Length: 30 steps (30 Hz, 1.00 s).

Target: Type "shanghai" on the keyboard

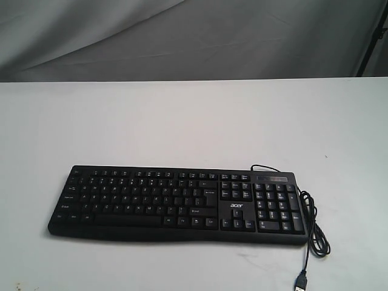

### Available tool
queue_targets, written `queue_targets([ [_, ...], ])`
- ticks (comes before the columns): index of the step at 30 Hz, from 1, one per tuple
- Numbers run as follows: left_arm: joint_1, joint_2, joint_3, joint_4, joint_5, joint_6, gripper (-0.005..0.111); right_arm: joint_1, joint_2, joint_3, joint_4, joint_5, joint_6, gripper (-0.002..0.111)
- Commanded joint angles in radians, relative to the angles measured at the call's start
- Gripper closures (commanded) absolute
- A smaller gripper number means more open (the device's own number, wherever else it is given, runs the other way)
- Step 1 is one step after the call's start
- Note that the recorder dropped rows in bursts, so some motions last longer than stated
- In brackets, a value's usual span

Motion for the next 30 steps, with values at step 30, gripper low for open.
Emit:
queue_targets([
  [30, -0.006, -0.002, 0.002, 0.000, -0.006, -0.003, 0.107, -0.027, -0.102, 0.015, -0.584, 0.494, 0.037, 0.108],
])
